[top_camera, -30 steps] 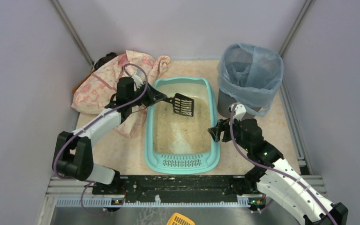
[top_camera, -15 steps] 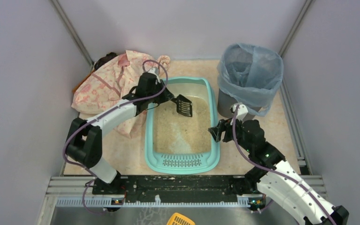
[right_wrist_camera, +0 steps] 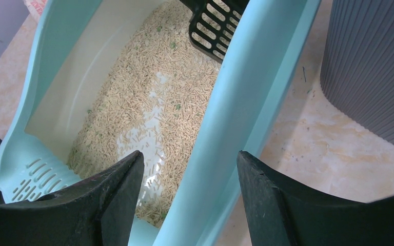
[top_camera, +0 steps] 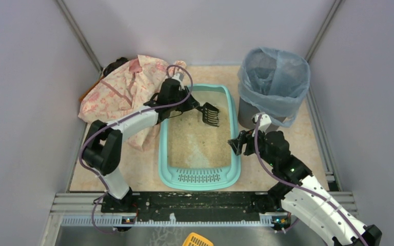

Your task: Clean the litter box

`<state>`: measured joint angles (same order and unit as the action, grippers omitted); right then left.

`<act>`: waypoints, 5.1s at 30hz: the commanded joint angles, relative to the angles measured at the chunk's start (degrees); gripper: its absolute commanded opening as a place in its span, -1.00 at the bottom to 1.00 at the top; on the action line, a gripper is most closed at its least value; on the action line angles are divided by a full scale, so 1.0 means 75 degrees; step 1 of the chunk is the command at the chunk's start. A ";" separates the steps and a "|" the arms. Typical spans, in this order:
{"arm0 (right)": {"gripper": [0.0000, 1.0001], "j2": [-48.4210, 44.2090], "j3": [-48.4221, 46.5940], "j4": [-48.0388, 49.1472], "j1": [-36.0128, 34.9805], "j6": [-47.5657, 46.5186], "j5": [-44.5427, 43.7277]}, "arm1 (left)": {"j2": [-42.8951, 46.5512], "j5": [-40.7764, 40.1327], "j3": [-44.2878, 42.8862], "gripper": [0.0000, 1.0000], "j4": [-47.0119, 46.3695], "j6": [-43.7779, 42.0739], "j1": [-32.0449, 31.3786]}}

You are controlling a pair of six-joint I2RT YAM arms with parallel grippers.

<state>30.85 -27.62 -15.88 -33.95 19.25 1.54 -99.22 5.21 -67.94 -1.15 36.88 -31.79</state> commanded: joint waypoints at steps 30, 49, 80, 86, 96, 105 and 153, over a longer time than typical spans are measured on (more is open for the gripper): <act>0.35 -0.0059 -0.0027 0.0193 0.0016 0.0025 -0.0066 | 0.1042 0.3785 0.2121 -1.00 -0.2484 0.1818 0.1136; 0.35 -0.0022 -0.0075 0.0159 0.0016 0.0012 -0.0068 | 0.2288 0.3871 0.2233 -1.00 -0.1599 0.1346 0.2382; 0.35 -0.0076 0.0011 0.0207 0.0019 0.0035 -0.0128 | 0.3667 0.4126 0.3605 -1.00 -0.2667 0.2729 0.2641; 0.35 -0.0028 -0.0039 0.0227 0.0016 0.0024 -0.0099 | 0.3946 0.3766 0.3033 -1.00 -0.1900 0.2632 0.2633; 0.35 -0.0103 0.0019 0.0288 0.0016 0.0036 -0.0123 | 0.3245 0.3671 0.1924 -1.00 -0.2129 0.3112 0.2497; 0.35 -0.0284 -0.0088 0.0126 0.0016 0.0041 -0.0094 | 0.2266 0.3290 0.0658 -1.00 -0.2776 0.3472 0.2037; 0.35 -0.0850 0.0043 -0.0161 0.0016 0.0164 -0.0182 | -0.2381 0.4977 -0.5359 -1.00 -0.5669 -0.2035 -0.0679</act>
<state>24.18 -26.98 -20.56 -33.95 19.79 0.80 -120.42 37.26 -108.99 -38.89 31.51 -35.59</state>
